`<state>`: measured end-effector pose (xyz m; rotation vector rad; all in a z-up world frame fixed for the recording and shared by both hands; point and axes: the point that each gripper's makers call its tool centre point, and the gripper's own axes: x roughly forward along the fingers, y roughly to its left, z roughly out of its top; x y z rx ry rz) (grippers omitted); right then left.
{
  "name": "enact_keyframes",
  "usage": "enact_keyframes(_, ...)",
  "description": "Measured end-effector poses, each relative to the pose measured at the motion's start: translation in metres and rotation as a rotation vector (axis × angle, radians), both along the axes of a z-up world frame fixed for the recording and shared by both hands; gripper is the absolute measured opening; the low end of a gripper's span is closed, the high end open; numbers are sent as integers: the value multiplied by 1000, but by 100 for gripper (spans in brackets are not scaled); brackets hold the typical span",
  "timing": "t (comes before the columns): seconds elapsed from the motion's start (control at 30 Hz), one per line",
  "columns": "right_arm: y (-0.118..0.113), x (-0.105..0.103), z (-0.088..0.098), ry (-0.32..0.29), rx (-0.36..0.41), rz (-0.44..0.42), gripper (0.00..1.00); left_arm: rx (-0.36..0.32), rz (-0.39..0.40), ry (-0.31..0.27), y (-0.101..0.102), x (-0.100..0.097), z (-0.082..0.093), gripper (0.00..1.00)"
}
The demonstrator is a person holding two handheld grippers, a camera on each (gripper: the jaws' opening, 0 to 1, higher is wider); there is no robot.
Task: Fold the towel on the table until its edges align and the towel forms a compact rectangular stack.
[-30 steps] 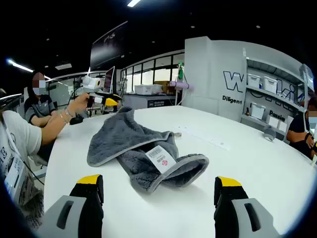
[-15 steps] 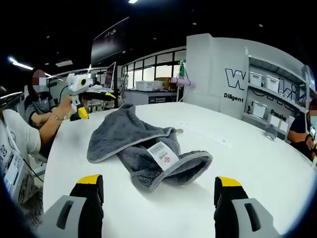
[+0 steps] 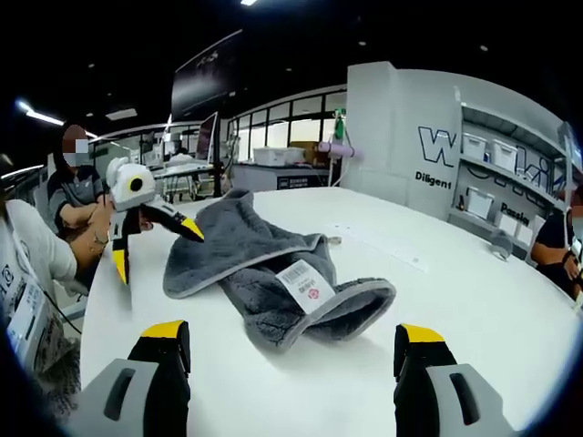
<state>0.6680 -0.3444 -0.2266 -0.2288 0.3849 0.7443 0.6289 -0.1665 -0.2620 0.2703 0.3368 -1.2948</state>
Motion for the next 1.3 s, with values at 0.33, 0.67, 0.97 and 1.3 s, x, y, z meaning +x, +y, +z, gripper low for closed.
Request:
enact_keyframes(0.33, 3, -2, 2, -11, -7, 16, 99, 28, 42, 49, -1, 18, -22, 58)
enact_keyframes(0.67, 3, -2, 4, -19, -11, 17, 99, 55, 50, 60, 3, 21, -30, 16)
enact_keyframes(0.97, 4, -2, 5, -21, -9, 23, 99, -21, 67, 157, 1, 21, -26, 5)
enact_keyframes(1.3, 6, -4, 6, -24, -5, 30, 99, -54, 87, 163, -2, 16, -13, 3)
